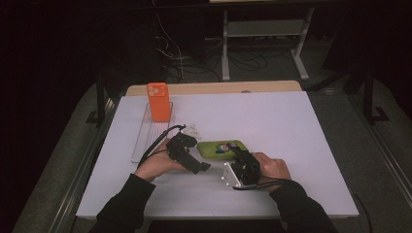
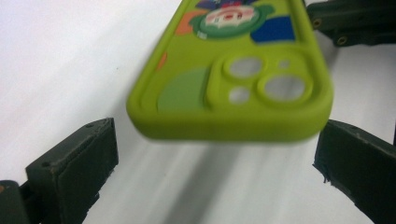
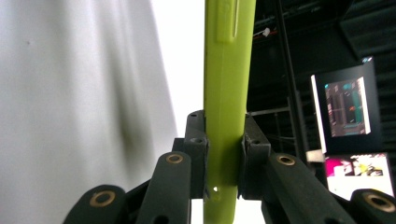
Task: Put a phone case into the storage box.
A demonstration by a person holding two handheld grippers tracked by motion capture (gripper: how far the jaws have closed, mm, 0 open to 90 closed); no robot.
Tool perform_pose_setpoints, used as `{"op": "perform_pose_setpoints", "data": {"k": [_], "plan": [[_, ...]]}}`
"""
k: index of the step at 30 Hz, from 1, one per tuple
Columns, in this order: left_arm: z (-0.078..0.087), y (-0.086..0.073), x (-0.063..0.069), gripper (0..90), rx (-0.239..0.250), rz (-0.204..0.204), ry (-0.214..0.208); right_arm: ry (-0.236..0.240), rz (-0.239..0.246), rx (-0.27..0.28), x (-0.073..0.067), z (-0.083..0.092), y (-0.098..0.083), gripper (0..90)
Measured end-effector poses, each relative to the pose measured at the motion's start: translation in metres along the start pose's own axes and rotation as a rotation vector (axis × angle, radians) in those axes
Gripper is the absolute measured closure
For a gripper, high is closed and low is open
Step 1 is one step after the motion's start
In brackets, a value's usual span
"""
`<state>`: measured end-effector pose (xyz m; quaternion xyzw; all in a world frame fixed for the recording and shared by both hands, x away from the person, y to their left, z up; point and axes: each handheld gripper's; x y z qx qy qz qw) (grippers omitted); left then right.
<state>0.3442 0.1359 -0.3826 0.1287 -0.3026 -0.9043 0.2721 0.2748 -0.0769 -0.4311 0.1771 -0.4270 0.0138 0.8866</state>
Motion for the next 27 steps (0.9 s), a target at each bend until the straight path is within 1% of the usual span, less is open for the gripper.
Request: {"op": "perform_pose_setpoints", "data": {"k": [1, 2, 4, 5, 6, 7, 8, 9, 10, 12, 13, 14, 15, 17, 18, 19, 20, 21, 22, 23, 24, 25, 26, 27], "plan": [[0.000, -0.001, -0.001, 0.0, -0.006, -0.004, 0.003, 0.013, -0.021, -0.001, 0.001, 0.001, 0.000, 75.4], [0.000, -0.001, 0.000, 0.0, -0.002, 0.004, 0.005, 0.011, -0.038, 0.006, 0.002, 0.001, -0.001, 75.4], [-0.002, -0.002, 0.000, 0.0, 0.000, 0.019, 0.008, 0.020, -0.090, 0.021, 0.005, 0.001, -0.002, 75.4], [0.000, -0.002, -0.002, 0.0, -0.023, -0.022, 0.012, 0.019, -0.125, 0.030, 0.006, 0.002, -0.003, 75.4], [-0.001, -0.002, -0.002, 0.0, -0.023, -0.019, 0.014, 0.031, -0.154, 0.036, 0.008, 0.002, -0.003, 75.4], [-0.003, -0.003, 0.000, 0.0, -0.006, 0.015, 0.019, 0.041, -0.175, 0.050, 0.010, 0.002, -0.004, 75.4], [-0.003, -0.003, 0.000, 0.0, -0.012, 0.008, 0.018, 0.056, -0.208, 0.057, 0.012, 0.003, -0.005, 75.4], [-0.003, -0.003, 0.000, 0.0, -0.010, 0.009, 0.021, 0.070, -0.208, 0.056, 0.014, 0.003, -0.006, 75.4], [-0.003, -0.003, -0.001, 0.0, -0.011, 0.004, 0.021, 0.078, -0.242, 0.062, 0.015, 0.003, -0.006, 75.4], [-0.004, -0.003, -0.001, 0.0, -0.005, 0.007, 0.029, 0.096, -0.288, 0.061, 0.017, 0.003, -0.007, 75.4], [-0.003, -0.003, -0.001, 0.0, -0.012, 0.000, 0.031, 0.105, -0.312, 0.064, 0.017, 0.003, -0.007, 75.4], [-0.004, -0.003, -0.001, 0.0, -0.007, 0.008, 0.032, 0.128, -0.364, 0.085, 0.018, 0.003, -0.007, 75.4], [-0.004, -0.003, -0.002, 0.0, -0.006, 0.009, 0.032, 0.142, -0.382, 0.088, 0.020, 0.003, -0.008, 75.4], [-0.003, -0.003, -0.002, 0.0, -0.003, 0.014, 0.036, 0.162, -0.437, 0.101, 0.023, 0.003, -0.010, 75.4], [-0.003, -0.003, -0.003, 0.0, -0.004, 0.015, 0.033, 0.172, -0.453, 0.105, 0.024, 0.003, -0.010, 75.4], [-0.002, -0.004, -0.003, 0.0, -0.001, 0.010, 0.038, 0.186, -0.483, 0.111, 0.025, 0.004, -0.010, 75.3], [-0.002, -0.004, -0.004, 0.0, 0.000, 0.009, 0.039, 0.188, -0.499, 0.120, 0.027, 0.004, -0.011, 75.3], [-0.002, -0.004, -0.004, 0.0, 0.000, 0.011, 0.041, 0.197, -0.528, 0.128, 0.029, 0.004, -0.011, 75.4], [-0.001, -0.004, -0.005, 0.0, -0.010, -0.004, 0.043, 0.203, -0.550, 0.136, 0.030, 0.003, -0.012, 75.3], [0.000, -0.004, -0.006, 0.0, -0.016, -0.015, 0.046, 0.216, -0.600, 0.147, 0.031, 0.004, -0.012, 75.4], [0.000, -0.004, -0.006, 0.0, -0.013, -0.009, 0.048, 0.226, -0.630, 0.155, 0.032, 0.003, -0.013, 75.3], [0.000, -0.004, -0.007, 0.0, -0.014, -0.012, 0.048, 0.236, -0.646, 0.162, 0.034, 0.003, -0.014, 75.3], [-0.001, -0.004, -0.005, 0.0, 0.005, 0.025, 0.050, 0.249, -0.676, 0.173, 0.035, 0.003, -0.016, 75.3], [0.000, -0.004, -0.008, 0.0, -0.014, -0.001, 0.051, 0.262, -0.708, 0.183, 0.037, 0.003, -0.017, 75.3]]}}
Point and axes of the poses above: each handheld gripper's, and its own axes: z roughly backward along the jaws, y roughly out of its top, x roughly to its right, and after that the axes turned 13 degrees about y, right-handed
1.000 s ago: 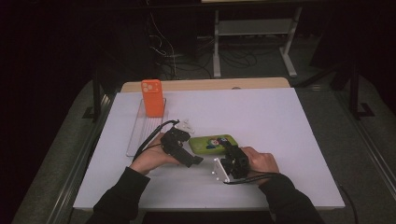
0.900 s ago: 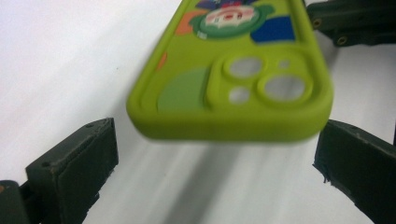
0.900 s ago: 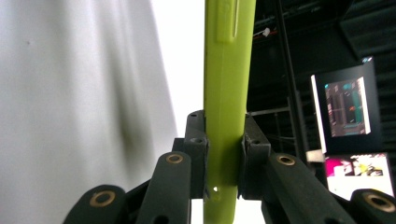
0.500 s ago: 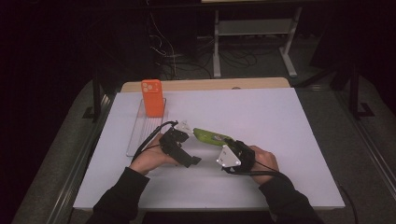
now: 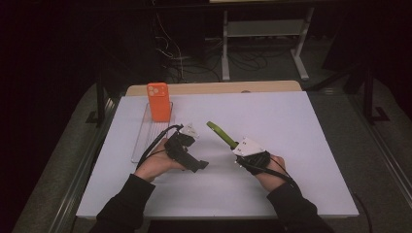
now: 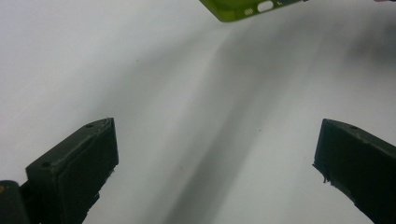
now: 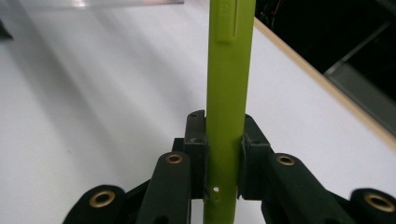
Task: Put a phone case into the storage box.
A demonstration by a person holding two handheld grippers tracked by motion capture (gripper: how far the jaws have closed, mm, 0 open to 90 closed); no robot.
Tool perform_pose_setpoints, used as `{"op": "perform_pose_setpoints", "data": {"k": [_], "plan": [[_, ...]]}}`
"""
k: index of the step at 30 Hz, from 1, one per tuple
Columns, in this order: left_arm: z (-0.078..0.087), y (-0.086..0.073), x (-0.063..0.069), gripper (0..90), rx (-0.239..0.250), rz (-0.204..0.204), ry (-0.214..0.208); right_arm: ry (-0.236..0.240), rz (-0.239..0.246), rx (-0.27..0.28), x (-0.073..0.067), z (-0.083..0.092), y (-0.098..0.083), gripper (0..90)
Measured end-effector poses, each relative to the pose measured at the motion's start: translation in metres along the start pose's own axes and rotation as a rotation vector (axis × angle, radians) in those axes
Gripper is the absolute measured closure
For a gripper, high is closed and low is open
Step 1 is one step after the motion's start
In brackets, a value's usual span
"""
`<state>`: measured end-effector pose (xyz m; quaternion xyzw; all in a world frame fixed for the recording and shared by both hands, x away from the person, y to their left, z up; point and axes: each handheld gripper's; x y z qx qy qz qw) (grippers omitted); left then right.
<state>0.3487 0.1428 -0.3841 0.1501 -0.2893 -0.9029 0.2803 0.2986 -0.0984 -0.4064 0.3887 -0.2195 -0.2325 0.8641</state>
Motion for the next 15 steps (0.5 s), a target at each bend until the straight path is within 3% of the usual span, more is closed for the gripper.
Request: {"op": "perform_pose_setpoints", "data": {"k": [5, 8, 11, 15], "plan": [[0.001, 0.000, -0.001, 0.0, 0.025, 0.020, 0.018, 0.060, -0.118, 0.038, 0.009, 0.001, -0.002, 75.3], [0.001, 0.000, 0.000, 0.0, 0.044, 0.057, 0.017, 0.092, -0.185, 0.048, 0.015, 0.001, -0.006, 75.3], [0.001, 0.000, -0.001, 0.0, 0.047, 0.069, 0.005, 0.115, -0.235, 0.065, 0.019, 0.001, -0.008, 75.3], [0.000, 0.000, 0.000, 0.0, 0.049, 0.066, 0.012, 0.153, -0.337, 0.092, 0.022, 0.000, -0.010, 75.3]]}}
Point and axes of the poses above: each handheld gripper's, and its own axes: z roughly backward along the jaws, y roughly out of its top, x roughly to its right, and after that the axes turned 13 degrees about y, right-handed
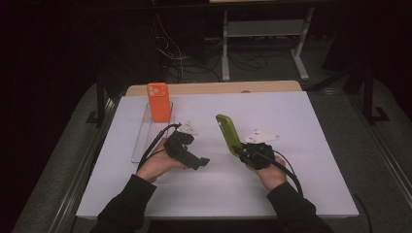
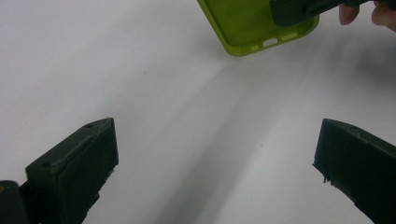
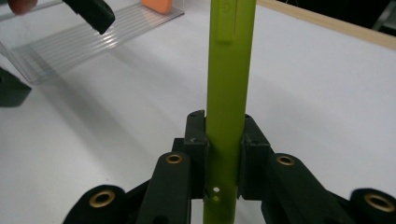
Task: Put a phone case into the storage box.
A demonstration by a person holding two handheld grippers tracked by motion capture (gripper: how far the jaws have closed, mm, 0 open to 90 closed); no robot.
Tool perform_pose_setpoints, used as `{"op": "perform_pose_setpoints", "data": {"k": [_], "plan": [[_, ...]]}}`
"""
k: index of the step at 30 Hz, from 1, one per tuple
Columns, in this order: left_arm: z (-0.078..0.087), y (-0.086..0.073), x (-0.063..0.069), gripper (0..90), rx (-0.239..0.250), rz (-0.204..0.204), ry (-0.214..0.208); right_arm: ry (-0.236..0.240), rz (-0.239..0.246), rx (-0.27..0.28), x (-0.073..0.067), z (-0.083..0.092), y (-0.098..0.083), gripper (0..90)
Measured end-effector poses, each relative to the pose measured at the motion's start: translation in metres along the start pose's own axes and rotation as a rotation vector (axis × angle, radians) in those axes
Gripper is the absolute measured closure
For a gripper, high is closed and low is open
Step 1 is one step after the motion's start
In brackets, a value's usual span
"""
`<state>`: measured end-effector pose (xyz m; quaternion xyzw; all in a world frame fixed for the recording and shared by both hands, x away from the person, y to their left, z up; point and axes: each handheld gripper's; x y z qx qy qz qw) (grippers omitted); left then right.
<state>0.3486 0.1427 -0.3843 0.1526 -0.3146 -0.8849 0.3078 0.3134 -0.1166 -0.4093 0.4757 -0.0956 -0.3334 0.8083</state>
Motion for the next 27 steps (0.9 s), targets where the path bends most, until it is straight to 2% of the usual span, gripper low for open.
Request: {"op": "perform_pose_setpoints", "data": {"k": [5, 8, 16, 20, 24, 27], "plan": [[0.000, 0.000, -0.001, 0.0, 0.006, 0.016, 0.005, 0.022, -0.064, 0.017, 0.006, 0.001, -0.001, 75.3], [0.001, 0.002, -0.003, 0.0, 0.039, 0.049, 0.005, 0.010, -0.088, 0.016, 0.007, 0.002, -0.002, 75.3], [0.002, 0.014, -0.008, 0.0, 0.149, 0.158, -0.055, 0.010, -0.118, 0.021, 0.006, 0.003, -0.002, 75.3], [0.000, 0.026, -0.010, 0.0, 0.178, 0.178, -0.053, 0.018, -0.126, 0.029, 0.006, 0.004, -0.002, 75.3], [-0.003, 0.038, -0.010, 0.0, 0.200, 0.195, -0.084, 0.024, -0.127, 0.032, 0.004, 0.004, -0.001, 75.3], [-0.004, 0.047, -0.008, 0.0, 0.214, 0.201, -0.095, 0.022, -0.109, 0.038, 0.004, 0.004, -0.001, 75.3]]}}
Point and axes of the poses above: each handheld gripper's, and its own axes: z roughly backward along the jaws, y roughly out of its top, x roughly to its right, and after that the axes turned 13 degrees about y, right-handed
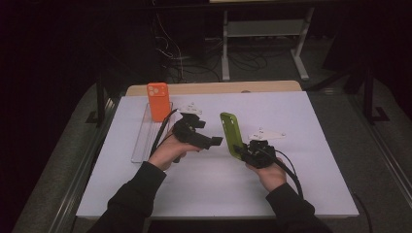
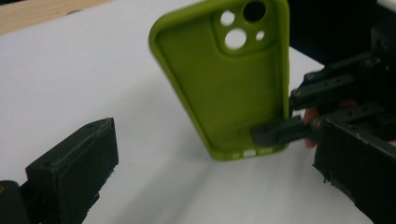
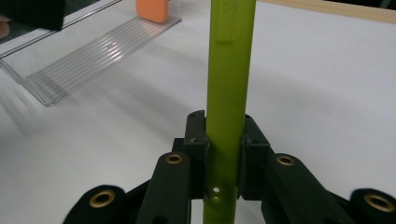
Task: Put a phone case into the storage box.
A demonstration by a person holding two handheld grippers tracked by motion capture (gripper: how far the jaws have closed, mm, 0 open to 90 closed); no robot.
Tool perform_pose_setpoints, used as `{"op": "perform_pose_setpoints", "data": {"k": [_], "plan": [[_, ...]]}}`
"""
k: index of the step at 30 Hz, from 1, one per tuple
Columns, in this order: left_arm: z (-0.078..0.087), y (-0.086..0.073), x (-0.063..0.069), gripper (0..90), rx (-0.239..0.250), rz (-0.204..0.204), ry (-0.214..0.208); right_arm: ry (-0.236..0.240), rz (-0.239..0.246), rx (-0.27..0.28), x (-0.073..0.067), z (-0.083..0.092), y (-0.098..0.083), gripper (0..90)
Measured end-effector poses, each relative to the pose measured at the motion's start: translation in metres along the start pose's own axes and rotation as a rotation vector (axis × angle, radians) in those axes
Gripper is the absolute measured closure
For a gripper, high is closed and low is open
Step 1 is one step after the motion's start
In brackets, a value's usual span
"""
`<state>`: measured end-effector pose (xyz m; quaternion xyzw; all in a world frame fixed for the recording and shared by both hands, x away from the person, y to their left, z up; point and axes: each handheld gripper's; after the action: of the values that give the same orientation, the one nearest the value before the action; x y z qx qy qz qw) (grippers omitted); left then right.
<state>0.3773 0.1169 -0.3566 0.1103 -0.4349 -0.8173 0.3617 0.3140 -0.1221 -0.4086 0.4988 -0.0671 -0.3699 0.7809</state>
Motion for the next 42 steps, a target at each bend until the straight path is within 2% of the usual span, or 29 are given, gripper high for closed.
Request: {"op": "perform_pose_setpoints", "data": {"k": [8, 16, 27, 33, 35, 42], "plan": [[-0.011, 0.014, 0.005, 0.0, 0.023, -0.001, -0.014, 0.020, -0.006, 0.015, -0.005, -0.001, 0.002, 75.4], [-0.024, 0.018, 0.011, 0.0, 0.041, 0.031, -0.027, 0.039, 0.006, 0.015, -0.010, -0.002, 0.003, 75.3], [-0.033, 0.018, 0.015, 0.0, 0.064, 0.048, 0.003, 0.047, -0.002, 0.025, -0.011, -0.003, 0.003, 75.3], [-0.035, 0.018, 0.017, 0.0, 0.079, 0.052, 0.002, 0.050, -0.003, 0.030, -0.011, -0.003, 0.003, 75.3], [-0.034, 0.018, 0.017, 6.1, 0.087, 0.060, 0.030, 0.052, -0.006, 0.031, -0.011, -0.003, 0.003, 75.3], [-0.035, 0.018, 0.017, 7.8, 0.111, 0.069, 0.016, 0.051, -0.014, 0.032, -0.011, -0.003, 0.003, 75.3]]}}
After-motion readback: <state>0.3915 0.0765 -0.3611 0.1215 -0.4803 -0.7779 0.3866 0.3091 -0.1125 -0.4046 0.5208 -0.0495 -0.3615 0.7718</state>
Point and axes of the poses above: each handheld gripper's, and its own axes: z roughly backward along the jaws, y roughly out of its top, x roughly to its right, and after that the axes turned 13 degrees about y, right-handed
